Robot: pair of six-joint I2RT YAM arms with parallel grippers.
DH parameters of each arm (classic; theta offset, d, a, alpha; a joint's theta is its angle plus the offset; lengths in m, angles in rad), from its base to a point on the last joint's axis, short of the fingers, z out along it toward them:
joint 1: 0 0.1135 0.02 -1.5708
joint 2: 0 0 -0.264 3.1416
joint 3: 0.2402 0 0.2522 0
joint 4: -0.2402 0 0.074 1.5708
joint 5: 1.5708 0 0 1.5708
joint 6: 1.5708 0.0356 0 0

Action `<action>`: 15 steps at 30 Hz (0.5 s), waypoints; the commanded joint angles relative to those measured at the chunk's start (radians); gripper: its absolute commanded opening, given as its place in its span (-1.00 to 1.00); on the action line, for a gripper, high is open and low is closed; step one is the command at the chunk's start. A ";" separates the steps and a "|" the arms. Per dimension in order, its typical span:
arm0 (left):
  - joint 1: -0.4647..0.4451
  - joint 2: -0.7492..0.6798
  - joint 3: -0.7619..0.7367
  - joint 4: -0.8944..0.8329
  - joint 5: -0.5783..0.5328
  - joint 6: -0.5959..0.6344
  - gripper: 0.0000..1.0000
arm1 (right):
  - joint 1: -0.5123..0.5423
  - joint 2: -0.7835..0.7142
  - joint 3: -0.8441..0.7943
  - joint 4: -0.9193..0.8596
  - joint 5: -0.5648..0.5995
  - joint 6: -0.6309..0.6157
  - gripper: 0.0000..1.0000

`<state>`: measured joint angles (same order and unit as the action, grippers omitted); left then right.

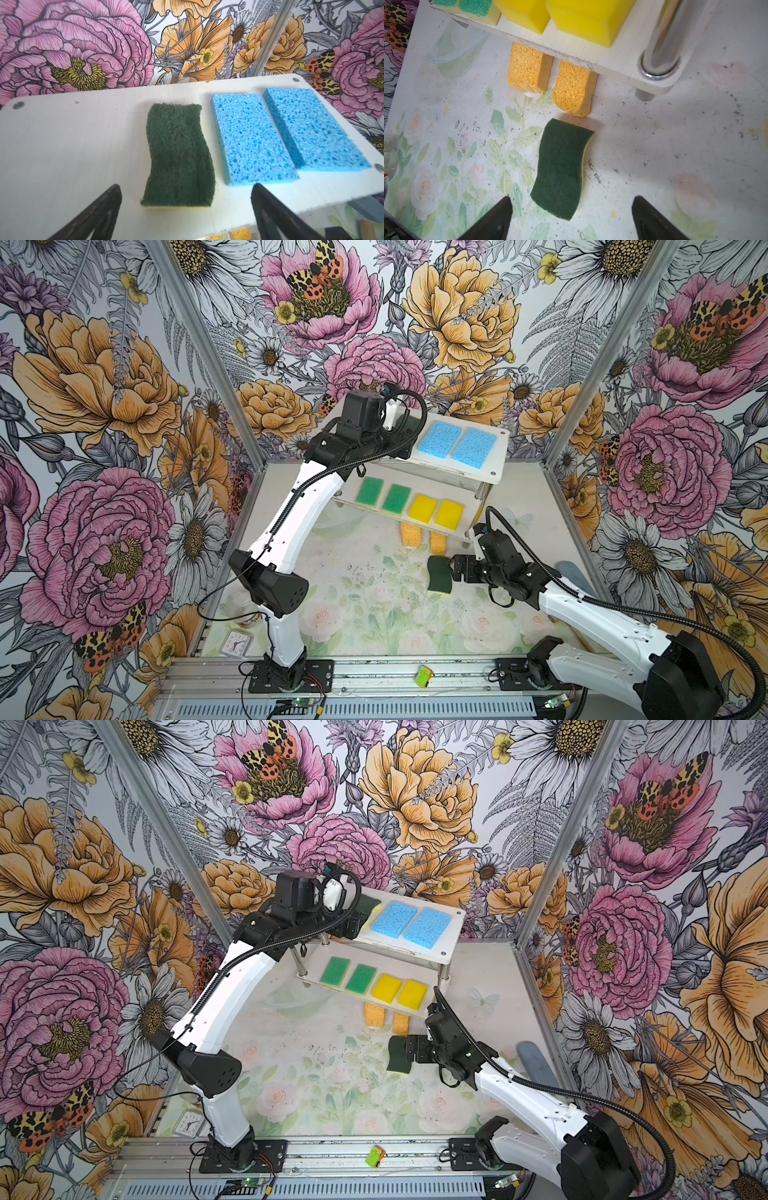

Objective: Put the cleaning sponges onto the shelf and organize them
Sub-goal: 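Open the left gripper and withdraw it down toward the table sponge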

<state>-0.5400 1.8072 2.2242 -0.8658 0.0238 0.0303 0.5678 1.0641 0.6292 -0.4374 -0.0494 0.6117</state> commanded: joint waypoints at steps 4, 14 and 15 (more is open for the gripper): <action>-0.039 -0.146 -0.156 0.032 -0.059 0.008 0.97 | -0.009 0.009 0.022 0.003 -0.009 -0.002 0.85; -0.072 -0.457 -0.735 0.313 -0.106 -0.157 0.98 | -0.009 0.031 0.029 0.003 -0.010 -0.005 0.85; -0.074 -0.492 -0.792 0.335 -0.111 -0.176 0.98 | -0.009 0.031 0.029 0.003 -0.010 -0.007 0.85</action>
<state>-0.6022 1.3964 1.5192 -0.6525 -0.0433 -0.0677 0.5678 1.0897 0.6296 -0.4370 -0.0536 0.6109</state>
